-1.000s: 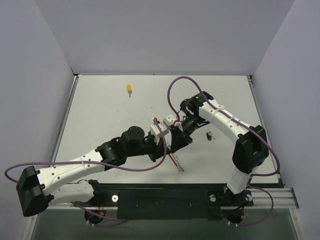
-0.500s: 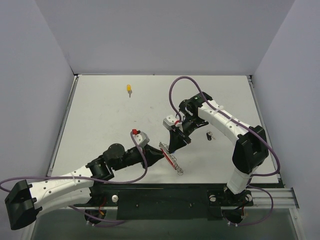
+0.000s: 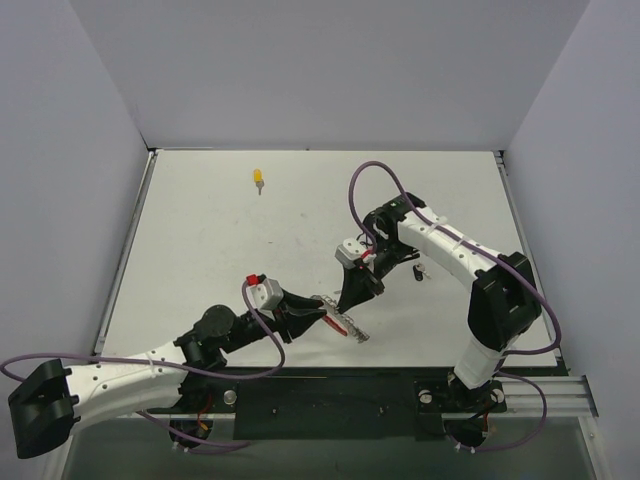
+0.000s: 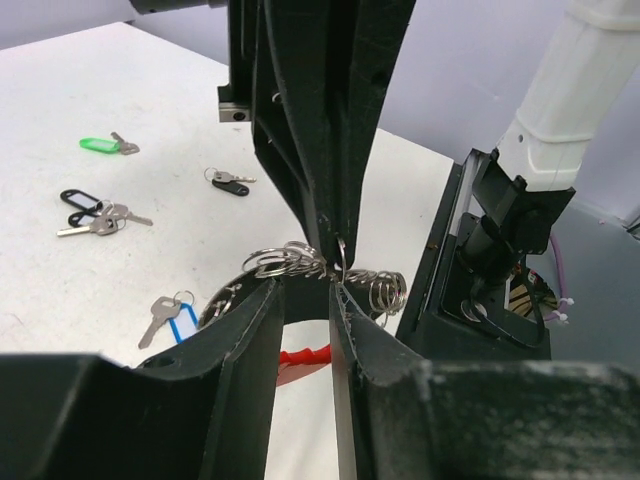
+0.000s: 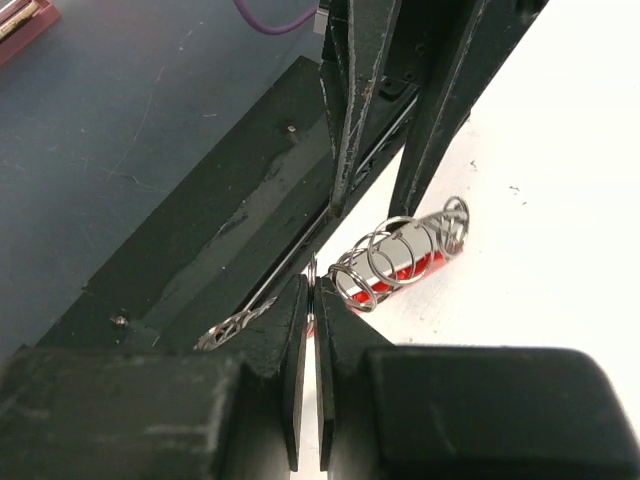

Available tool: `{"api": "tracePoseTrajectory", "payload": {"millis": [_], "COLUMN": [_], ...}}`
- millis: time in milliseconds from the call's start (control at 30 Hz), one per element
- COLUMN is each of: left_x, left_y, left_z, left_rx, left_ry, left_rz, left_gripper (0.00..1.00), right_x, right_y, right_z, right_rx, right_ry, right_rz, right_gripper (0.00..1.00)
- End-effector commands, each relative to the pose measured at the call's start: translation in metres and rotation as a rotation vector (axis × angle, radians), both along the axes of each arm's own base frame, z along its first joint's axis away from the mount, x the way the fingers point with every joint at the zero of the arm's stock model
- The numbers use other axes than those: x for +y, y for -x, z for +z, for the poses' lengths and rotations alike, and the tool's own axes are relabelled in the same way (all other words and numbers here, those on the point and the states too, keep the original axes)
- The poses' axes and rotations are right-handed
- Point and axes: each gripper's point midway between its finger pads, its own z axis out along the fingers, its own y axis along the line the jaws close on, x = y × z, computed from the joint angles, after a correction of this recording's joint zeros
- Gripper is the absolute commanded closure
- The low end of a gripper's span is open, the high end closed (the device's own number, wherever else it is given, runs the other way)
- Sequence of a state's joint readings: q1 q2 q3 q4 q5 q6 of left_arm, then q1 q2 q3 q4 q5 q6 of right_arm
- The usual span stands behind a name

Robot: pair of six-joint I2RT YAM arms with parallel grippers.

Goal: Put the keys on the keyring

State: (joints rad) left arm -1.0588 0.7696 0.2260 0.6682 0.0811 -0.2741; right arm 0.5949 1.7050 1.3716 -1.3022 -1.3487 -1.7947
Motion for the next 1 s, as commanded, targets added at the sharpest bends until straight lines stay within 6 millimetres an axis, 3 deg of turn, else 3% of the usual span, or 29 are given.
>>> {"api": "tracePoseTrajectory", "payload": {"millis": [0, 300, 467, 967], "left_x": [-0.007, -0.018, -0.024, -0.022], "left_y": [0.008, 0.018, 0.014, 0.004], "left_z": [0.024, 0.014, 0.008, 0.016], "left_rx": [-0.1, -0.107, -0.11, -0.161], "left_ry": [0.072, 0.028, 0.003, 0.02], "left_rz": [-0.046, -0.112, -0.091, -0.01], "left_gripper": [0.66, 0.69, 0.68, 0.66], "right_x": [-0.015, -0.016, -0.016, -0.016], "right_y": [0.033, 0.029, 0.029, 0.028], "right_z": [0.034, 0.035, 0.035, 0.034], "right_rx": [0.179, 0.176, 0.181, 0.188], "right_ry": [0.006, 0.003, 0.007, 0.012], "right_rz": [-0.023, -0.036, -0.039, -0.04], "right_gripper": [1.0, 1.0, 1.0, 1.0]}}
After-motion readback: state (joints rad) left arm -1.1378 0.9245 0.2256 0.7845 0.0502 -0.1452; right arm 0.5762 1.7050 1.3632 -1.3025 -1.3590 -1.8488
